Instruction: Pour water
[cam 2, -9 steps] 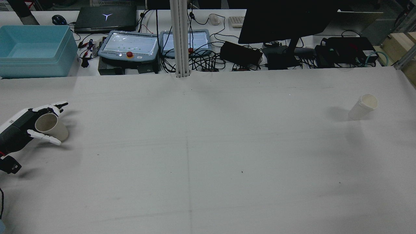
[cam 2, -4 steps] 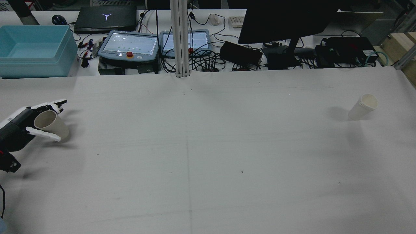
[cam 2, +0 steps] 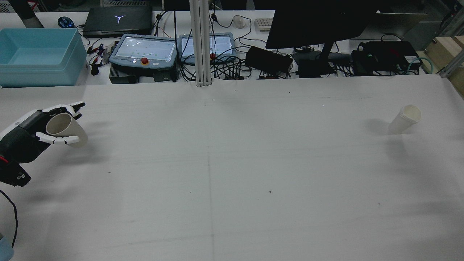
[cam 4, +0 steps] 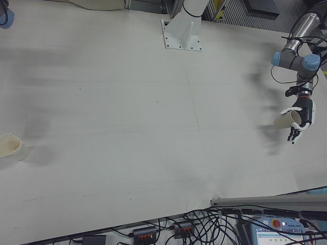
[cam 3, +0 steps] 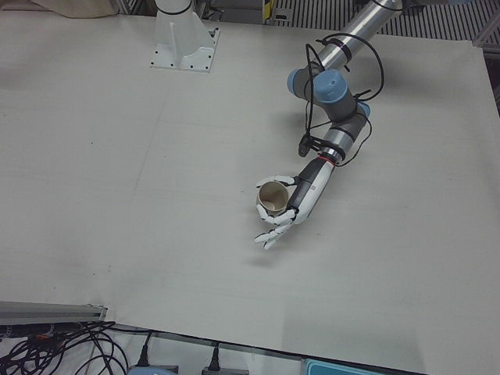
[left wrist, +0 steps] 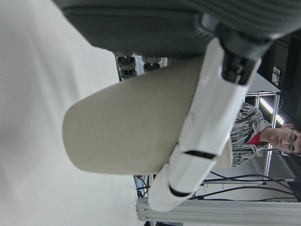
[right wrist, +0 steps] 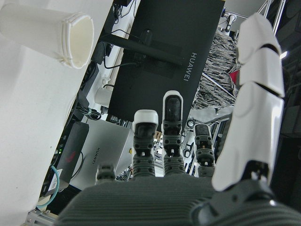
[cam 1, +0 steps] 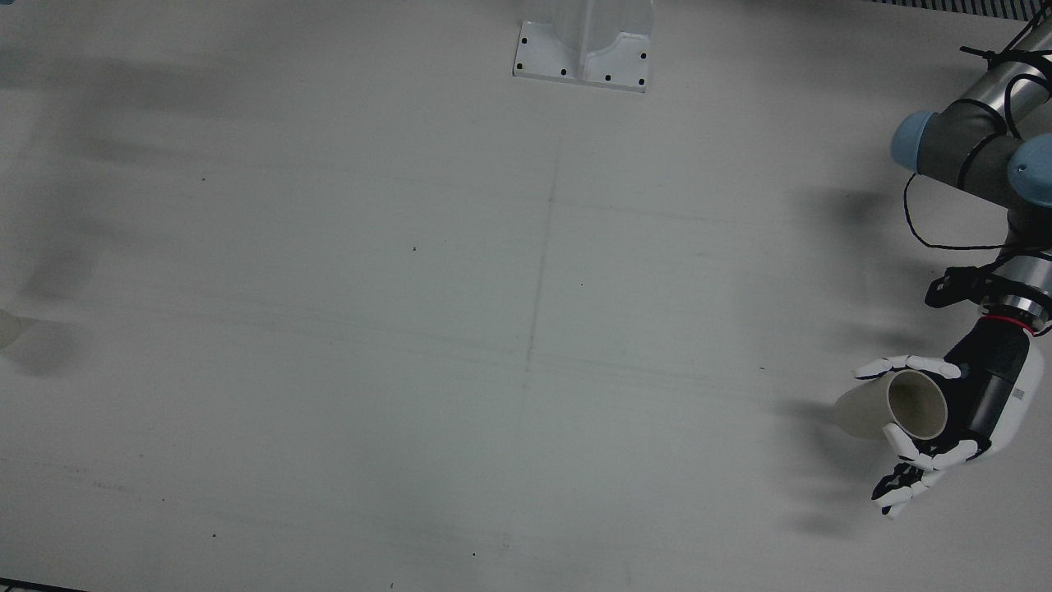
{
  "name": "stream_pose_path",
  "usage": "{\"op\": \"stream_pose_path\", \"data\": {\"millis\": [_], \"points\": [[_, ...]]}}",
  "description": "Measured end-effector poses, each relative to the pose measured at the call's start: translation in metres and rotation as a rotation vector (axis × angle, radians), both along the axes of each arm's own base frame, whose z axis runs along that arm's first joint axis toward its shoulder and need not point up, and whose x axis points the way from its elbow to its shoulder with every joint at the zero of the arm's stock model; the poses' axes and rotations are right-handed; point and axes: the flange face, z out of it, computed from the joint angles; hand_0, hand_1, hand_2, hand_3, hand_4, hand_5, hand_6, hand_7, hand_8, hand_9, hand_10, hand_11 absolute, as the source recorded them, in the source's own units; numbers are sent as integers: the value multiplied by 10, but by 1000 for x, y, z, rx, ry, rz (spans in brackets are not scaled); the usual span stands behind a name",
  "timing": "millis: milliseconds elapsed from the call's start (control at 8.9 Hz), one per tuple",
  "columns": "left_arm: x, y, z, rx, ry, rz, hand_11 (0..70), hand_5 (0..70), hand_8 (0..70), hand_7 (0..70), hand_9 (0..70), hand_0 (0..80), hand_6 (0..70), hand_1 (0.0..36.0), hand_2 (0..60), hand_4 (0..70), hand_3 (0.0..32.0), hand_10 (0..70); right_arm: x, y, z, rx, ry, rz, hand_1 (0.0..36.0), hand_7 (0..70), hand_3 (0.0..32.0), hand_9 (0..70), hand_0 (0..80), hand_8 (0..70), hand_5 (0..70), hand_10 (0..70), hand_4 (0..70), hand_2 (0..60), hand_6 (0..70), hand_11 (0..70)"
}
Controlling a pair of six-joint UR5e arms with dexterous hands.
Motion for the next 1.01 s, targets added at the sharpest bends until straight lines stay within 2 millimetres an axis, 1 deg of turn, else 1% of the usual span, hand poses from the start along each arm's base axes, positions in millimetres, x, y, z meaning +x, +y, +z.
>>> {"op": "stream_pose_path", "data": {"millis": [112,225,337,449,562,674,787,899,1011], "points": [[-2,5,-23,-3,19,7,128,700,109,153,56,800,168,360,600,614,0,62,-1,-5,13,16,-6,-1,302,239,0,167,642,144,127,0,99,194,314,0],[-5,10,-42,-4,33,11,126,700,109,151,56,800,166,360,600,610,0,62,-3,-15,23,17,-8,-4,299,190,0,135,633,122,123,0,76,187,288,0],[-8,14,-56,-5,42,13,128,700,109,151,56,800,167,360,600,608,0,63,-6,-30,33,15,-7,-8,302,85,0,54,635,65,114,0,6,152,218,0],[-10,17,-64,-8,46,15,127,700,109,152,56,800,168,360,600,607,0,62,-11,-46,45,13,-4,-15,302,51,0,31,635,47,111,0,0,136,197,0],[-11,19,-68,-11,47,17,125,700,108,150,55,800,165,360,600,600,0,61,-17,-57,63,0,1,-27,283,2,0,2,614,19,98,0,0,78,141,0],[-12,19,-70,-13,47,17,126,700,107,151,55,800,166,360,600,594,0,61,-27,-65,82,-16,5,-48,262,0,0,0,589,9,86,0,0,32,95,0],[-12,20,-70,-14,46,18,127,700,109,152,56,800,166,360,600,593,0,62,-40,-70,96,-24,8,-74,261,0,0,0,587,8,84,0,0,32,90,0],[-12,20,-70,-14,46,17,128,700,109,151,57,800,166,360,600,592,0,62,-47,-71,104,-26,12,-90,275,0,0,0,596,4,83,0,0,55,72,0],[-12,20,-70,-15,46,17,130,700,109,153,58,800,167,360,600,588,0,64,-51,-72,106,-26,15,-98,278,0,0,0,598,4,84,0,0,60,71,0]]}}
